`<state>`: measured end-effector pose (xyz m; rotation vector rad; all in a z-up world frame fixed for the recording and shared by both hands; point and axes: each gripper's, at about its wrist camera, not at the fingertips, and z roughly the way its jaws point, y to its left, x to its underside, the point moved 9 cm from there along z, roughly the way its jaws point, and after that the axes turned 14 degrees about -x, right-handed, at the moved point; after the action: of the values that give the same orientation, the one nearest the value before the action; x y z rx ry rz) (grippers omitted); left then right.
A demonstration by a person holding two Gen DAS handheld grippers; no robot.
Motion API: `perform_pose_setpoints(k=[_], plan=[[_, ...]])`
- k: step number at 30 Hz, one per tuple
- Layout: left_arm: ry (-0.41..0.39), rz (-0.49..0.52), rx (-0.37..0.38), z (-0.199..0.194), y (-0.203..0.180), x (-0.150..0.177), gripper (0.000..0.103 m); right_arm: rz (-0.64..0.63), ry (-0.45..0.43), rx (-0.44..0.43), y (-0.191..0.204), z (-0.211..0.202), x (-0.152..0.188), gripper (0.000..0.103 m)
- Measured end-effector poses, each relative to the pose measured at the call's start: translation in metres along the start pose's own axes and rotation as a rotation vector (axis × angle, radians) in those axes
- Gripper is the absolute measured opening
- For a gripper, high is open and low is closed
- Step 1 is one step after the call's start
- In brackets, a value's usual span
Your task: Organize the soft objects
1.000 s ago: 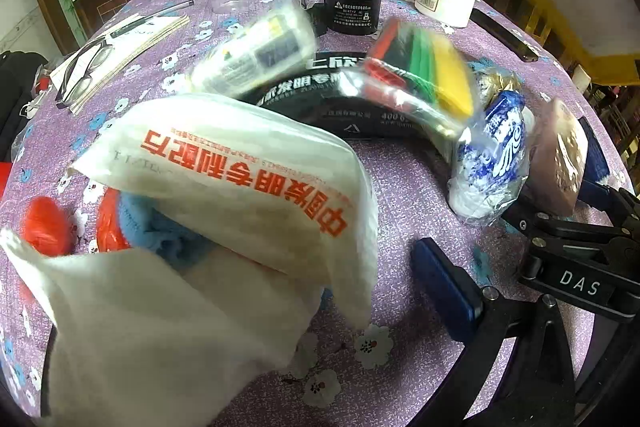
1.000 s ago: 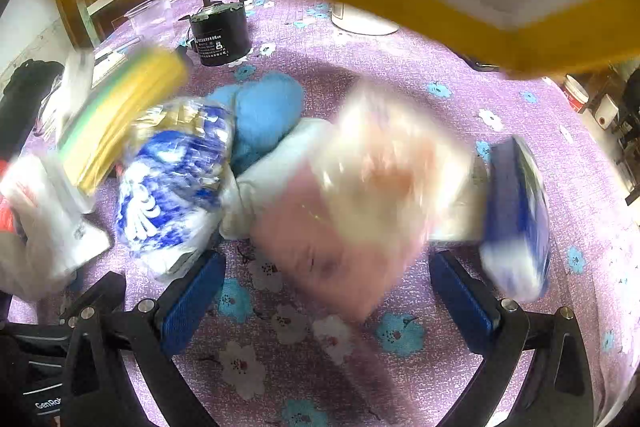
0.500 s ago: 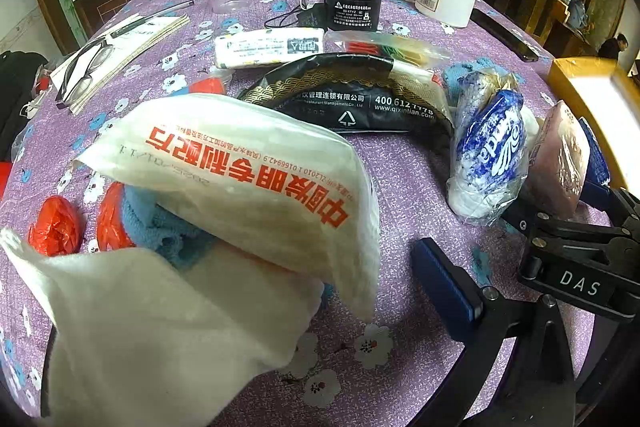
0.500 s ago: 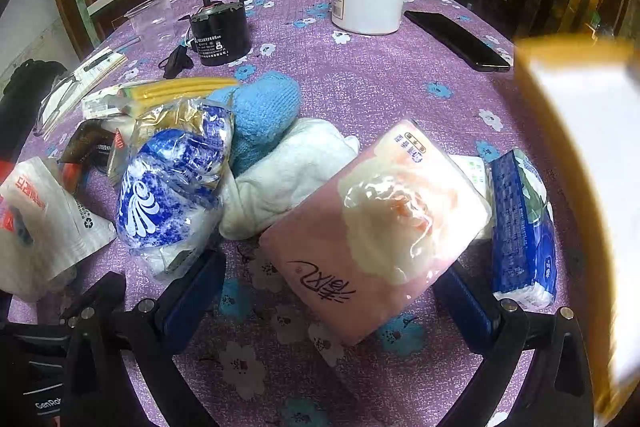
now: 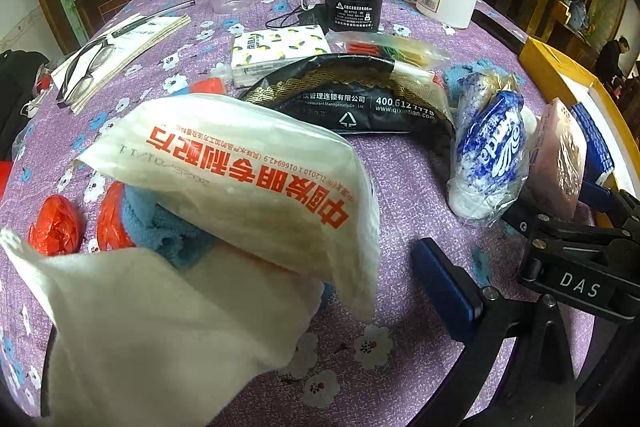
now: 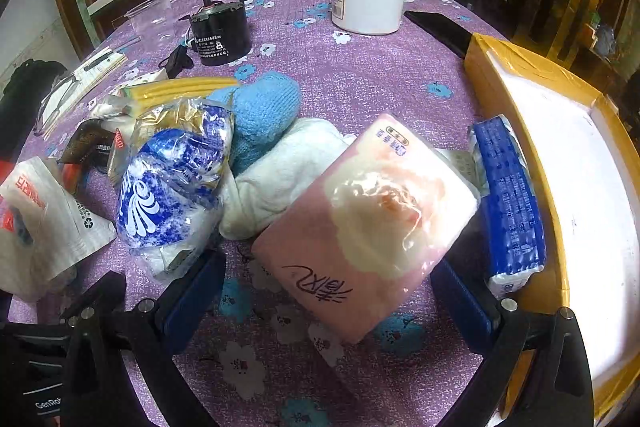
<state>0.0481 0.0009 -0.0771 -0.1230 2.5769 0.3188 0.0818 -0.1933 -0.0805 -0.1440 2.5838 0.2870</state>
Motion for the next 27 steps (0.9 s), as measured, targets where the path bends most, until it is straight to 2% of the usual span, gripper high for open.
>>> perform_pose_setpoints(k=[16,18,20,23,27], plan=[[-0.003,-0.008,-0.002,-0.001,0.002,0.001,0.103,0.0,0.0,0.0,0.0,0.0,0.0,0.103],[0.012,0.017,0.002,-0.003,-0.001,0.003,0.103,0.0,0.001,-0.001,0.0,0.0,0.0,0.103],[0.043,0.056,0.038,-0.005,0.001,0.007,0.103,-0.014,0.035,-0.016,0.0,0.0,0.001,0.103],[0.046,0.064,0.09,-0.018,0.005,0.015,0.103,-0.063,0.098,-0.064,0.007,-0.005,0.009,0.101],[-0.026,0.067,0.097,-0.048,0.03,0.021,0.103,-0.147,0.074,-0.128,0.016,-0.031,0.024,0.1]])
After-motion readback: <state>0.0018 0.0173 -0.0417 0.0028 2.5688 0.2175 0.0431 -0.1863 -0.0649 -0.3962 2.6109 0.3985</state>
